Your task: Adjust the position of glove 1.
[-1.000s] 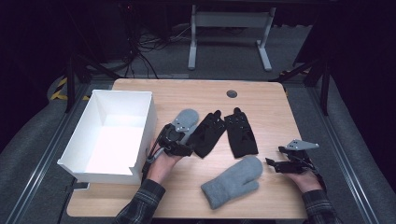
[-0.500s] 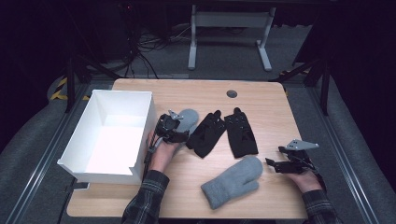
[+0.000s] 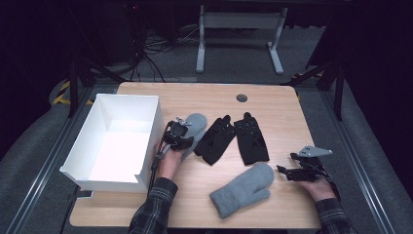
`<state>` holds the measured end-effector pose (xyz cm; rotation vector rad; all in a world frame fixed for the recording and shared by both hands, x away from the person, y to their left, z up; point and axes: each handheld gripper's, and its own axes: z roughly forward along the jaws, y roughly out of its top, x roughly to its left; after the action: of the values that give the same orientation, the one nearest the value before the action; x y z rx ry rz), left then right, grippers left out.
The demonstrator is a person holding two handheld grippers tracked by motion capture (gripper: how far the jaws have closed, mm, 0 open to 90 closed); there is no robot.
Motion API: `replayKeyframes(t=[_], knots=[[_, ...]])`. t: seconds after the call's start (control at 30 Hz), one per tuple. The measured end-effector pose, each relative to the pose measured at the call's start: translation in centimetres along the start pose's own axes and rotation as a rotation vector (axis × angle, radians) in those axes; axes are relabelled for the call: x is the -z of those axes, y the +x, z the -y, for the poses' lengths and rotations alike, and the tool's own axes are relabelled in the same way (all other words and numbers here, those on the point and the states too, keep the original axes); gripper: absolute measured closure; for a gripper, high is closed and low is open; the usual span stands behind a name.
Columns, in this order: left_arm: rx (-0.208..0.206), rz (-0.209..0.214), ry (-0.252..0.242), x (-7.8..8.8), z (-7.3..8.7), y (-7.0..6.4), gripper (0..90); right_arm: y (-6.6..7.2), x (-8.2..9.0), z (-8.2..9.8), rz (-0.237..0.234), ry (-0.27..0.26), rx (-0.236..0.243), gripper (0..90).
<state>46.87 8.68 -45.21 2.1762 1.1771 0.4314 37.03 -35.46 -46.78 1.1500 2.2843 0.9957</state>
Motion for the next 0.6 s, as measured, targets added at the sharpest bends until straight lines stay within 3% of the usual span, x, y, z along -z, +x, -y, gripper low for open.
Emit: replayKeyframes(t=[0.03,0.17,0.37,0.6], knots=[[0.0,-0.001,0.002,0.0,0.0,0.0,73.6,0.0,0.0,0.0,-0.001,0.0,0.0,19.6],[0.025,0.002,0.008,0.3,-0.2,0.0,81.8,0.0,0.0,0.0,-0.001,0.0,0.0,19.6],[0.025,0.01,0.029,1.1,-0.9,-0.3,83.5,0.0,0.0,0.0,0.0,0.0,0.0,19.6],[0.015,0.028,0.012,2.3,-2.0,-0.8,83.8,0.0,0.0,0.0,-0.001,0.0,0.0,19.4]])
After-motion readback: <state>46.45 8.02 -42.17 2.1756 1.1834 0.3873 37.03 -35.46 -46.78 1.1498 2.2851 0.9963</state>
